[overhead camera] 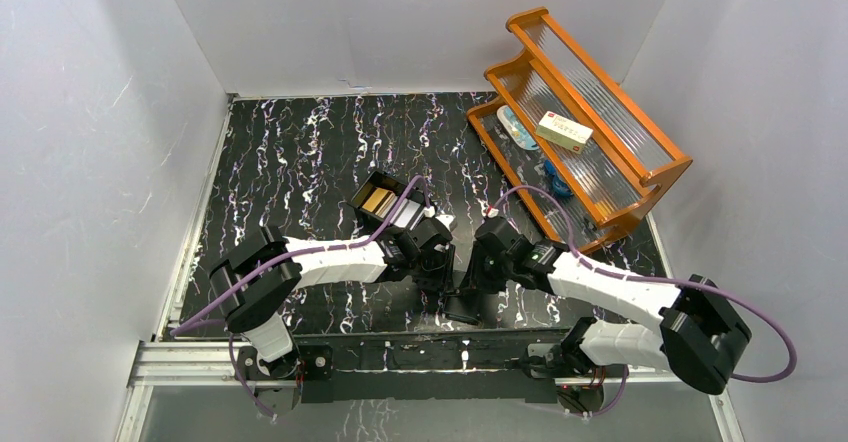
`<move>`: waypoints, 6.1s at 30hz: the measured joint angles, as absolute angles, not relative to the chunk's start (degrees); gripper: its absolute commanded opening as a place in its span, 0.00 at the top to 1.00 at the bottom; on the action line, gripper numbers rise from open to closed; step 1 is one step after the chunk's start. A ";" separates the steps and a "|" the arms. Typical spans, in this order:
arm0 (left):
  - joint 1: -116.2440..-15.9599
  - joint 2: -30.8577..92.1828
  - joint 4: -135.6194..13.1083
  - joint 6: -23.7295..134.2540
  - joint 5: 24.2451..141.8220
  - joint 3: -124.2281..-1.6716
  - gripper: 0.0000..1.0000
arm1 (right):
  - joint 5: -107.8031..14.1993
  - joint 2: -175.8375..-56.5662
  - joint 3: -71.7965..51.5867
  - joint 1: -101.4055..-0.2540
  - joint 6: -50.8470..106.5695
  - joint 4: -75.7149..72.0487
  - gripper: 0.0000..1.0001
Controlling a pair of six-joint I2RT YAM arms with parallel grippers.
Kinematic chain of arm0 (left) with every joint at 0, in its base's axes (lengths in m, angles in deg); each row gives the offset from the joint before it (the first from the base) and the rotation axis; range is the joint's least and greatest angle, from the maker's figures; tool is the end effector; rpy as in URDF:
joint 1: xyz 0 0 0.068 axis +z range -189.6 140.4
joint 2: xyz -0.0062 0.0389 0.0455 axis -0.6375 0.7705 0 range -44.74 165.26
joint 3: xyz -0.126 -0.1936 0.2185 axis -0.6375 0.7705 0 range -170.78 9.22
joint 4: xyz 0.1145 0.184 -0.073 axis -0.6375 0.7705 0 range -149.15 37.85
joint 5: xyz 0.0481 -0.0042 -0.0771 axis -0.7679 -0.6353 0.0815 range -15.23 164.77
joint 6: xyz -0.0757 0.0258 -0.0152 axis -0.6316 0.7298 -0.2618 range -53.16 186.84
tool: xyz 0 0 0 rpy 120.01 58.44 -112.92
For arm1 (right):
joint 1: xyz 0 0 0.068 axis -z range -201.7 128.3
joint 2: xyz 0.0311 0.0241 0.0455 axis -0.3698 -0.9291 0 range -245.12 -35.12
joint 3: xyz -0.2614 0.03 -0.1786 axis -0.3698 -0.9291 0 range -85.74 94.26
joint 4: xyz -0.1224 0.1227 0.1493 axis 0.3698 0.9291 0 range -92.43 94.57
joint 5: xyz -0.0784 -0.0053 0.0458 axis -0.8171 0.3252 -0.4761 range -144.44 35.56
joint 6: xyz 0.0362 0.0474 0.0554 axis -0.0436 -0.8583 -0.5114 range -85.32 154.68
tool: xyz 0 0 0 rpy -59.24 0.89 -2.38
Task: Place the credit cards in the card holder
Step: Close the card holder at the center of the board.
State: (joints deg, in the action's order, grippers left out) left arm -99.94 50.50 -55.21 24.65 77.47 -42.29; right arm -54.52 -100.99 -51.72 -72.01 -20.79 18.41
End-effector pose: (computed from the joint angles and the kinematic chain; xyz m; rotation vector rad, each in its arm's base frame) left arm 0.1647 -0.2960 0.2142 0.4325 2.5578 -0.8214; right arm 0.1218 0.1465 0.2221 0.1203 2.6550 0.7145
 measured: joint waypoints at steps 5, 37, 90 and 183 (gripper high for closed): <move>-99.94 50.50 -55.21 24.65 77.47 -42.29 0.75 | -54.74 -102.41 -51.72 -72.88 -21.03 18.46 0.75; -99.94 50.50 -55.40 24.76 77.56 -42.26 0.75 | -57.01 -106.41 -50.10 -73.38 -21.94 18.43 0.77; -99.94 50.50 -54.79 24.49 77.60 -42.31 0.75 | -69.62 -99.52 -60.55 -81.91 -32.28 8.75 1.00; -99.94 51.22 -54.92 22.70 80.25 -42.77 0.75 | -76.38 -110.91 -43.78 -88.95 -31.17 26.35 0.86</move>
State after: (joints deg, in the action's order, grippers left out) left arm -99.94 51.22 -54.92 22.70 80.25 -42.77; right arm -76.38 -110.91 -43.78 -88.95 -31.17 26.35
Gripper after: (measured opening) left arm 0.255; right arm 0.134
